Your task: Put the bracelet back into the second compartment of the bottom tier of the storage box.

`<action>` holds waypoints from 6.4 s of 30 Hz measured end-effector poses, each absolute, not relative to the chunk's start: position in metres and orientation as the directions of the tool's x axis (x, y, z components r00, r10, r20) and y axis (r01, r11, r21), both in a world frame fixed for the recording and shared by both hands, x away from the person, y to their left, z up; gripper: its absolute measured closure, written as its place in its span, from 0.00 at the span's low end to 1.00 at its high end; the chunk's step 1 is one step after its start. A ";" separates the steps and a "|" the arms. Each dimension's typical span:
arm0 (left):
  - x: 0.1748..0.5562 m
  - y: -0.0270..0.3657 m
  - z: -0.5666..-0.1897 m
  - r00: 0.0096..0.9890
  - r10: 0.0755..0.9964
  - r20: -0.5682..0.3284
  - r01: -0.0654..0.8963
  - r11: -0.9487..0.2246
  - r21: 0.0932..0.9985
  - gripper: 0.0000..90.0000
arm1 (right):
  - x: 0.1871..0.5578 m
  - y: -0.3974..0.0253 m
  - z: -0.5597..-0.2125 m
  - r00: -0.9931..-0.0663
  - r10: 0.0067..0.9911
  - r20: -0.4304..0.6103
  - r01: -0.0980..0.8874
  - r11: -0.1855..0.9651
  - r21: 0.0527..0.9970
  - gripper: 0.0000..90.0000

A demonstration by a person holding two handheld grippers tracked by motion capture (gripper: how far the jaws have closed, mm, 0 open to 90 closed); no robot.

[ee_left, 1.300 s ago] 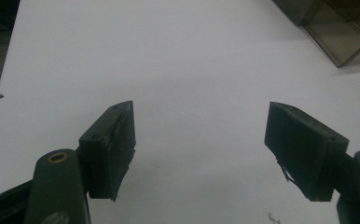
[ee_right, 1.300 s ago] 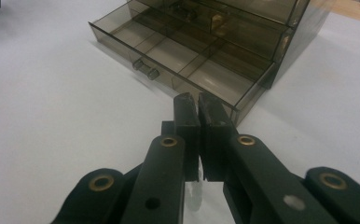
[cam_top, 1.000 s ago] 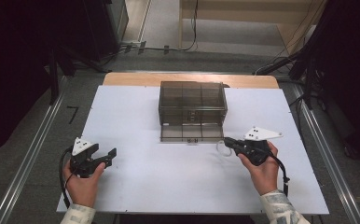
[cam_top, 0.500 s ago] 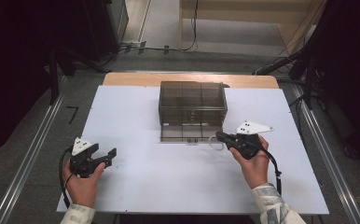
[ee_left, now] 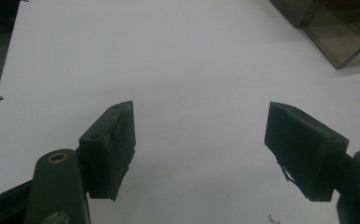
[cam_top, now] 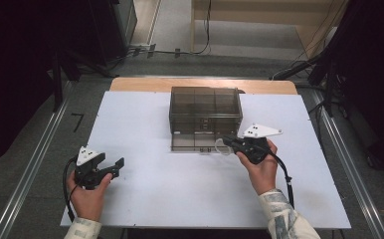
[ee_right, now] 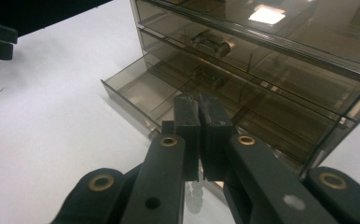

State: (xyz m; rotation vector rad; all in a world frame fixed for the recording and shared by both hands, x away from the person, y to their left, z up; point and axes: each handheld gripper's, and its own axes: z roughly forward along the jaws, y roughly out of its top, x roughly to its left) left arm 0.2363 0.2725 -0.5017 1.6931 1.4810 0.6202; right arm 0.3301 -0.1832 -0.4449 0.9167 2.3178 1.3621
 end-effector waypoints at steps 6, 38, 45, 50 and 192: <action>0.236 0.272 -0.502 0.200 0.971 -0.132 0.587 -0.011 0.809 0.28 | 0.333 -0.176 -0.442 -0.750 0.659 0.057 0.356 0.331 0.874 0.95; 0.237 0.273 -0.502 0.205 0.969 -0.135 0.587 -0.011 0.810 0.28 | 0.362 -0.140 -0.458 -0.741 0.667 0.080 0.360 0.294 0.885 0.95; 0.237 0.272 -0.502 0.206 0.969 -0.135 0.589 -0.012 0.808 0.28 | 0.365 -0.133 -0.465 -0.748 0.658 0.093 0.372 0.299 0.879 0.95; 0.237 0.273 -0.502 0.205 0.969 -0.136 0.588 -0.010 0.809 0.28 | 0.368 -0.130 -0.470 -0.748 0.657 0.092 0.385 0.317 0.867 0.95; 0.237 0.271 -0.503 0.202 0.970 -0.131 0.595 -0.015 0.804 0.28 | 0.314 -0.258 -0.470 -0.576 0.817 0.001 0.515 0.362 0.777 0.28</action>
